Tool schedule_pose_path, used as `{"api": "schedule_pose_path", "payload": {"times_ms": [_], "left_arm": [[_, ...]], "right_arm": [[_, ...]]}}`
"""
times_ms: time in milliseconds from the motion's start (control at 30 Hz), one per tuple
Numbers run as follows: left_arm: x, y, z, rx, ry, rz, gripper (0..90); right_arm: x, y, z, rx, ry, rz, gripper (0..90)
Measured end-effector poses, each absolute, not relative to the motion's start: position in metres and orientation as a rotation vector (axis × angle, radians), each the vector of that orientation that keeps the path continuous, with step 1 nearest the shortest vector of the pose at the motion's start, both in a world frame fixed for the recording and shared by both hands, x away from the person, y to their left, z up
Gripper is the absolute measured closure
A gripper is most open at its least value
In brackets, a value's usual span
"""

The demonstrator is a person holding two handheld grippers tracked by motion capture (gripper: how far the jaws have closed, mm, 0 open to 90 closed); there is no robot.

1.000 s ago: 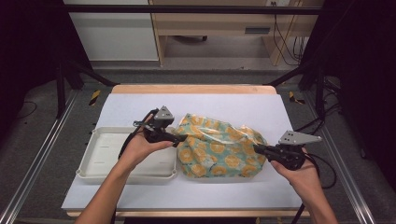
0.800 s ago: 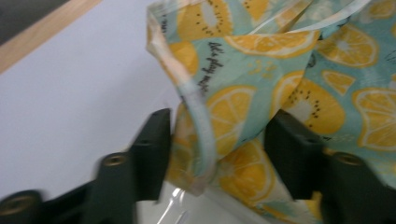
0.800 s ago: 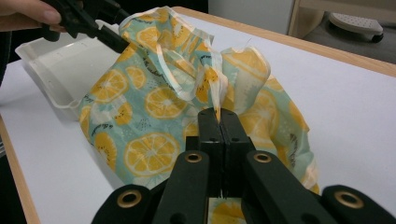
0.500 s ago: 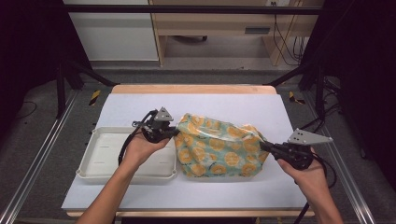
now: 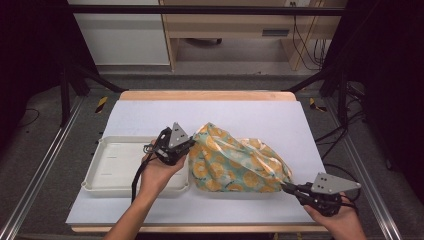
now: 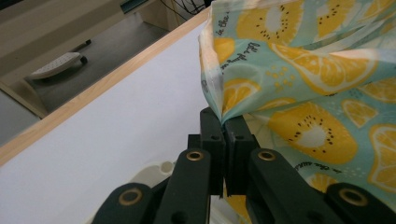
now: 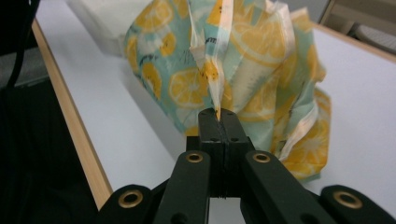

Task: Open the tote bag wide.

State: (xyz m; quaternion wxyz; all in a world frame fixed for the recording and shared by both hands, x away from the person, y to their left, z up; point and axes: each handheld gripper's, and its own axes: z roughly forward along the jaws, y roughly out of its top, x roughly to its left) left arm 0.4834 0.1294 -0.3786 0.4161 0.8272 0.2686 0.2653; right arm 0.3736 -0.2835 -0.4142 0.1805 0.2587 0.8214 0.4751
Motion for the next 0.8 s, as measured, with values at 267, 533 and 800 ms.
{"api": "schedule_pose_path", "payload": {"times_ms": [267, 533, 800], "left_arm": [[0.447, 0.139, -0.39, 2.077, 0.629, 0.617, 88.4], [0.43, 0.135, -0.399, 2.095, 0.54, 0.593, 88.5], [0.431, 0.132, -0.401, 2.119, 0.511, 0.57, 88.5]], "right_arm": [[0.394, -0.278, -0.445, 0.828, 2.348, 1.187, 90.0], [0.394, -0.274, -0.421, 0.926, 2.234, 1.218, 41.5], [0.421, -0.242, -0.389, 0.875, 2.28, 1.216, 28.3]]}}
